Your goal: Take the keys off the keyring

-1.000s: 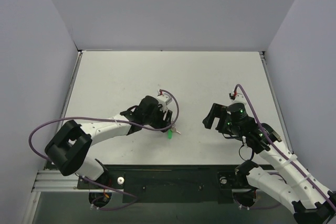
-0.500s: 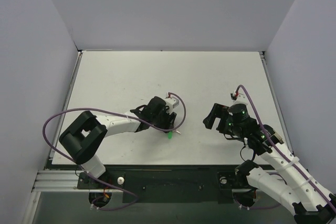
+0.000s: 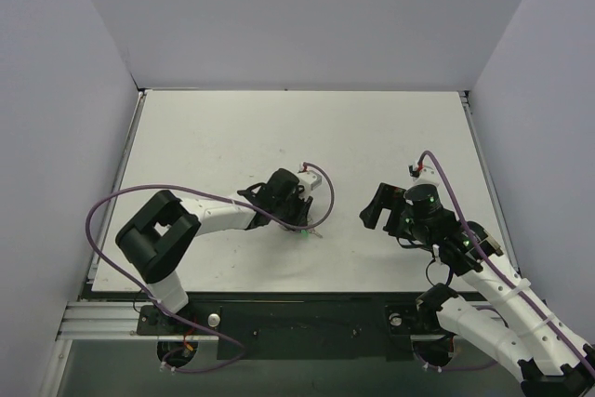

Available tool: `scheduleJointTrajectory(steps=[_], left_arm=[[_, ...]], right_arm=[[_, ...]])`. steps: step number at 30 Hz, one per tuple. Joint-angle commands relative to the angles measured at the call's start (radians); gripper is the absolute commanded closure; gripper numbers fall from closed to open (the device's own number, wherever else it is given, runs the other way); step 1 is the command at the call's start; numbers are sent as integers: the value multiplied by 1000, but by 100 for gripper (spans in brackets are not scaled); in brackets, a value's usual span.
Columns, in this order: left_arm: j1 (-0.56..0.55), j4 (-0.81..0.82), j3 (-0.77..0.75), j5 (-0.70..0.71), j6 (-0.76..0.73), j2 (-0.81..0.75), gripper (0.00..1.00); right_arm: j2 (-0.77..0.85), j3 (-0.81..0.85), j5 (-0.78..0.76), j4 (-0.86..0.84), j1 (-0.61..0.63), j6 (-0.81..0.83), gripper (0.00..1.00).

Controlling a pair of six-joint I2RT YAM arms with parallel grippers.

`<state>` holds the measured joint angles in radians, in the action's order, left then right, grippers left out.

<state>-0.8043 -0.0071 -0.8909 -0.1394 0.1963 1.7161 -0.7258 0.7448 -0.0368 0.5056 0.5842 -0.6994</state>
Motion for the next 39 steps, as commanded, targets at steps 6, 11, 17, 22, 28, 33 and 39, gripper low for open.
scheduleJointTrajectory(steps=[6,11,17,22,28,33,39], left_arm=[[-1,-28,-28,-29,-17,4,90],[-1,-44,-22,-69,-5,-48,100],[-3,-45,-2,-109,11,-136,100],[-3,-73,-3,-129,18,-196,100],[-10,-114,-11,-121,29,-266,100],[-19,-152,-37,-109,48,-328,100],[-33,-177,-49,-95,78,-414,100]], right_arm=[[16,27,-11,45,5,8,11],[20,25,2,47,5,6,11],[22,30,63,18,5,-9,11],[39,16,141,-62,5,-35,11],[54,2,232,-144,5,-66,11],[63,-16,273,-209,6,-94,11],[63,-53,301,-308,8,-143,13]])
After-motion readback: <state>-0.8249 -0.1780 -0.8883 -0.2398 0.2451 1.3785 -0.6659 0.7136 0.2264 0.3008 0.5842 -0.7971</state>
